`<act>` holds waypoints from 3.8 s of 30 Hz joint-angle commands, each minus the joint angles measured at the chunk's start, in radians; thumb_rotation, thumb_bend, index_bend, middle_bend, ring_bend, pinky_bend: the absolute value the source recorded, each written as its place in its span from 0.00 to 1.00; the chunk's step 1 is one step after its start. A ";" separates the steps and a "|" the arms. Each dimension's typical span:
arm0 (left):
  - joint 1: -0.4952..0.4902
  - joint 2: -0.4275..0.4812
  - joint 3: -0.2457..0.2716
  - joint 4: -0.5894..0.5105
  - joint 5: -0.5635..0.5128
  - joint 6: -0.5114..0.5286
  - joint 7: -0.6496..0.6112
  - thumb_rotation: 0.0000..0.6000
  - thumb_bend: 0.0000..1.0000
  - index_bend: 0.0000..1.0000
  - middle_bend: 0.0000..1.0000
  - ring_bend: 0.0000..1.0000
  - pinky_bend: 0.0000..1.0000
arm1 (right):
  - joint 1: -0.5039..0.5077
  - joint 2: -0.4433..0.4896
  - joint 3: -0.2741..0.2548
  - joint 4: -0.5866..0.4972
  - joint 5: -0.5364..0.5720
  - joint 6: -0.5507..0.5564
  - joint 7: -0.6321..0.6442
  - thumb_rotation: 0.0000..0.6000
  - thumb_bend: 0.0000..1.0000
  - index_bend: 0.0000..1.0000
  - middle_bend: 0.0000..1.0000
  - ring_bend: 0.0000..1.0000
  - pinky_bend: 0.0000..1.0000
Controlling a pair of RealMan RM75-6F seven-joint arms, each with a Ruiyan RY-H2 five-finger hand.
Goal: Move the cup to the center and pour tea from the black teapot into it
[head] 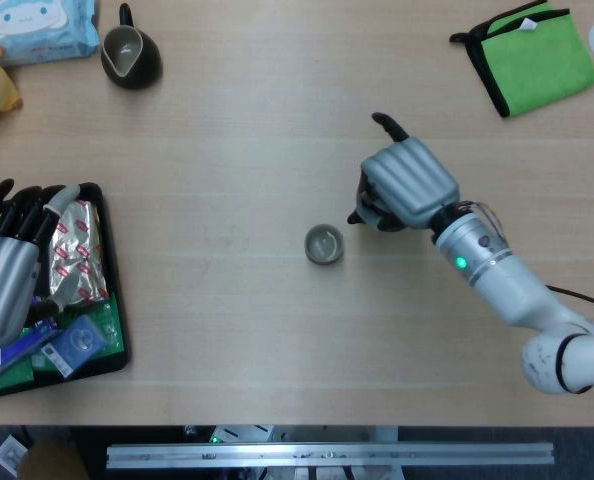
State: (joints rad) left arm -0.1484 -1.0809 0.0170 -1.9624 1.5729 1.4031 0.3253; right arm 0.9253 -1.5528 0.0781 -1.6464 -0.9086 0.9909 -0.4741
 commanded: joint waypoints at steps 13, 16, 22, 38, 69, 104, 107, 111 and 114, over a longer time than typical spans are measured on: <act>-0.011 -0.013 0.001 0.003 -0.006 -0.021 0.012 1.00 0.27 0.10 0.16 0.13 0.08 | -0.118 0.001 -0.017 0.116 -0.089 -0.010 0.160 0.95 0.33 1.00 0.96 0.91 0.05; -0.012 -0.014 0.000 0.003 -0.009 -0.024 0.015 1.00 0.27 0.10 0.16 0.13 0.08 | -0.131 -0.014 -0.016 0.140 -0.099 -0.016 0.176 0.96 0.33 1.00 0.96 0.91 0.05; -0.014 -0.019 0.002 0.006 -0.015 -0.032 0.019 1.00 0.26 0.10 0.16 0.13 0.08 | -0.153 -0.038 -0.016 0.177 -0.125 -0.024 0.195 0.96 0.33 1.00 0.96 0.91 0.05; -0.020 -0.033 0.006 0.010 -0.029 -0.048 0.031 1.00 0.27 0.10 0.16 0.13 0.08 | -0.195 -0.071 -0.009 0.246 -0.163 -0.056 0.224 0.96 0.33 1.00 0.94 0.91 0.05; -0.037 -0.044 0.009 0.001 -0.051 -0.072 0.063 1.00 0.27 0.09 0.16 0.13 0.08 | -0.232 -0.027 0.008 0.238 -0.229 -0.115 0.290 0.95 0.29 0.66 0.56 0.44 0.00; -0.046 -0.039 0.013 -0.005 -0.059 -0.081 0.059 1.00 0.26 0.09 0.16 0.13 0.08 | -0.242 0.065 0.032 0.145 -0.248 -0.128 0.301 0.95 0.29 0.15 0.19 0.07 0.00; -0.046 -0.038 0.014 -0.005 -0.059 -0.081 0.057 1.00 0.27 0.09 0.16 0.13 0.08 | -0.244 0.071 0.032 0.141 -0.250 -0.127 0.305 0.96 0.29 0.14 0.19 0.06 0.00; -0.046 -0.035 0.014 -0.005 -0.057 -0.079 0.055 1.00 0.27 0.09 0.16 0.13 0.08 | -0.250 0.088 0.030 0.125 -0.259 -0.114 0.300 0.96 0.29 0.14 0.19 0.06 0.00; -0.047 -0.032 0.012 -0.003 -0.055 -0.077 0.050 1.00 0.27 0.09 0.16 0.13 0.08 | -0.264 0.112 0.023 0.103 -0.272 -0.084 0.282 0.95 0.29 0.14 0.19 0.06 0.00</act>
State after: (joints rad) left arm -0.1951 -1.1134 0.0296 -1.9659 1.5175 1.3262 0.3757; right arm 0.6690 -1.4530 0.1053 -1.5320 -1.1738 0.8926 -0.1815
